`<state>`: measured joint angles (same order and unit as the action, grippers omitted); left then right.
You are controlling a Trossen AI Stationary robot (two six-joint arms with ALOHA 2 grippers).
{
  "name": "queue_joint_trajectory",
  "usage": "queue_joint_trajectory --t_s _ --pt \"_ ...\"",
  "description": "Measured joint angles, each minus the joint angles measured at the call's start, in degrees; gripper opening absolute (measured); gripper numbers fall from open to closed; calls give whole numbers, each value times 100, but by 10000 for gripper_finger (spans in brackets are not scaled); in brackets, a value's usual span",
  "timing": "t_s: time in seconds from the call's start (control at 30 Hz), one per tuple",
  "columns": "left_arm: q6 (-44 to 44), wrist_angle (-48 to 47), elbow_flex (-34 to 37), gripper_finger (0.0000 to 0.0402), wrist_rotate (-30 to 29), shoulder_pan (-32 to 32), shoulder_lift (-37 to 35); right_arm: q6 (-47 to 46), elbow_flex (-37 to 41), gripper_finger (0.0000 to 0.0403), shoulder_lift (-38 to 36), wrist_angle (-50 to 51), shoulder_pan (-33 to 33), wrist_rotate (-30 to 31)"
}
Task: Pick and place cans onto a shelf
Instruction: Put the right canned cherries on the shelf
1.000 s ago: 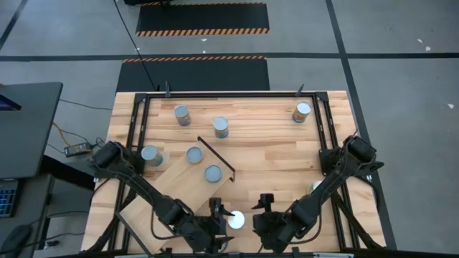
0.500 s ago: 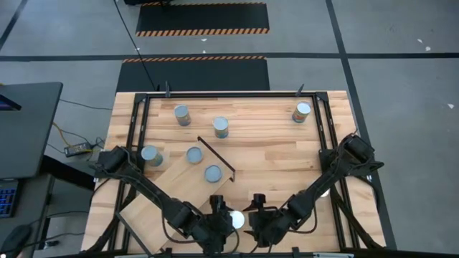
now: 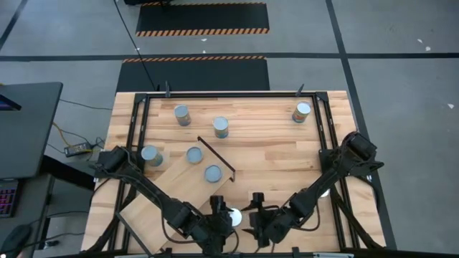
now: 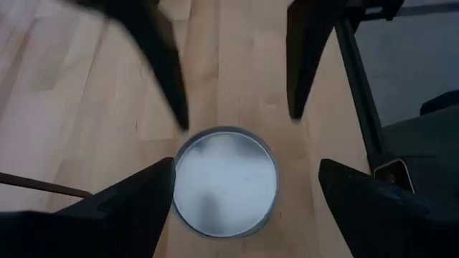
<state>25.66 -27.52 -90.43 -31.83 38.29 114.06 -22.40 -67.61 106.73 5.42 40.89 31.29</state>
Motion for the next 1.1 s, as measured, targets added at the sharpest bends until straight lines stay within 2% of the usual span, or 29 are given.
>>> queue_joint_trajectory --t_s 0.17,0.3,0.43,0.6,0.9,1.1 --pt "-35 69 87 350 -47 -36 69 -508 13 320 -16 718 109 65" --pt "-206 216 87 350 -24 -47 186 -582 12 317 177 475 -3 23" --pt "190 174 87 350 75 -152 221 -281 13 306 336 -131 -142 -127" --pt "267 144 87 350 244 -190 219 13 11 289 388 -544 -262 -343" --pt "664 -50 -68 350 401 -218 195 14 11 279 385 -533 -278 -404" --pt "894 -583 -302 350 423 -169 175 12 11 279 385 -510 -274 -404"
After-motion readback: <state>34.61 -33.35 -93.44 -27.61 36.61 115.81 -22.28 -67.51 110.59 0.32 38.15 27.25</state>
